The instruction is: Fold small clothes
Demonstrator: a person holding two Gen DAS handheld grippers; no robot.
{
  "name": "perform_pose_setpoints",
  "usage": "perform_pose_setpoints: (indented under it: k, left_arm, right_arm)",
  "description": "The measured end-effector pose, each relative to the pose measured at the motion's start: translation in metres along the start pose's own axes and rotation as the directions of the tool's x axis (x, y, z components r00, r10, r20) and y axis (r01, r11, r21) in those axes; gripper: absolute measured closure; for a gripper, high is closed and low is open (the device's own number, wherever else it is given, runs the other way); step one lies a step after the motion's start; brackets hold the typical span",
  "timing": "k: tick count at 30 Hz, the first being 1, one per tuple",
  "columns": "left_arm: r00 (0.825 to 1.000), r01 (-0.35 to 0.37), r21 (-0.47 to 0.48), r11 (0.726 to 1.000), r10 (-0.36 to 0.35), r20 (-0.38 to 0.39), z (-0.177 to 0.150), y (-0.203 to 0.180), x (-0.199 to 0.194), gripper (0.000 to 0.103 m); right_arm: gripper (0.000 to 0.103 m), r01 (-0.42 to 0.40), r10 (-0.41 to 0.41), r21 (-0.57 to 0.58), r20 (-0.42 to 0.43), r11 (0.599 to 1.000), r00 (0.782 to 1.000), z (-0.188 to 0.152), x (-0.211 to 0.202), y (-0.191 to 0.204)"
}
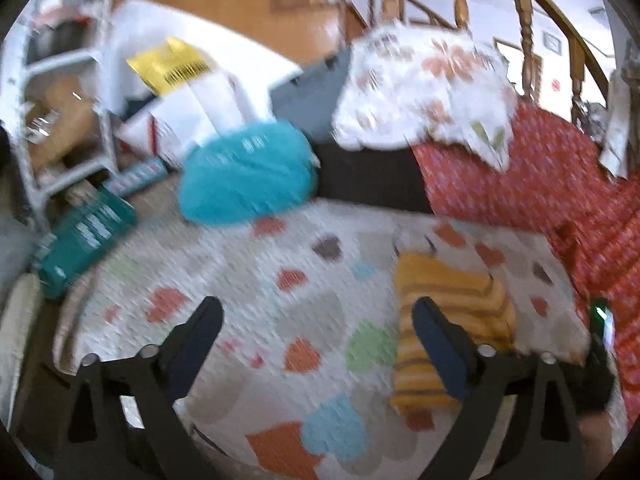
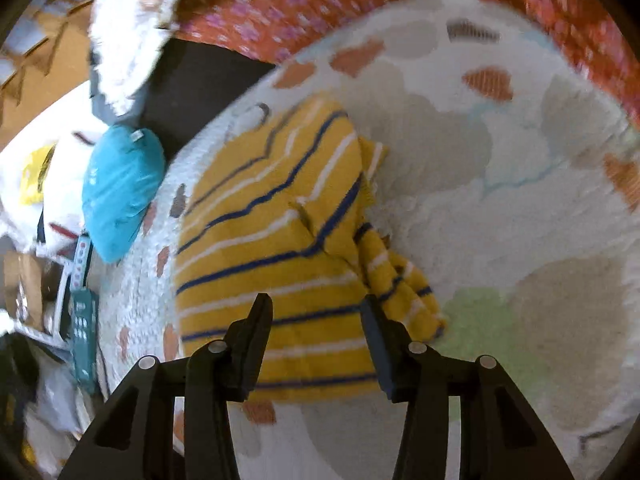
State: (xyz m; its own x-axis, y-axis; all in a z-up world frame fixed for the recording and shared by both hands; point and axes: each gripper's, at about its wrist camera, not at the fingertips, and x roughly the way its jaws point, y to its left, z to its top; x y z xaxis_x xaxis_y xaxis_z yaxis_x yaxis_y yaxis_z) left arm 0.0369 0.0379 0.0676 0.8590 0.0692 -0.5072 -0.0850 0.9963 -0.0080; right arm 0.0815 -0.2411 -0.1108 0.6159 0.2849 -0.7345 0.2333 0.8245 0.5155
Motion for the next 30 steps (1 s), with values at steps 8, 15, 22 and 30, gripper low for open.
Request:
perform_pose_setpoints:
  k: [8,15,22,30]
  left_arm:
    - [0.991,-0.063,0.111,0.992,0.049,0.126,0.015,-0.030,-0.032,0.000]
    - [0.996,0.017,0.141,0.990,-0.004,-0.089,-0.007,-0.053,-0.014,0.000]
    - [0.960,0.095,0.141,0.985,-0.053,-0.274,-0.042,-0.060,0.001,0.000]
    - [0.944,0.132,0.114,0.985,-0.090,-0.318,-0.052,-0.058,0.004,0.000]
  right_arm:
    - [0.048,0.025,-0.015,-0.080,0.128,0.996,0.992,-0.042,-0.064,0.012]
    - [0.047,0.060,-0.042,-0.132,0.135,0.989,0.990,-0.069,-0.077,0.026]
    - [0.045,0.109,-0.080,-0.190,0.157,0.976,0.984,-0.081,-0.083,0.034]
    - [0.044,0.146,-0.118,-0.188,0.156,0.971,0.981,-0.084,-0.083,0.035]
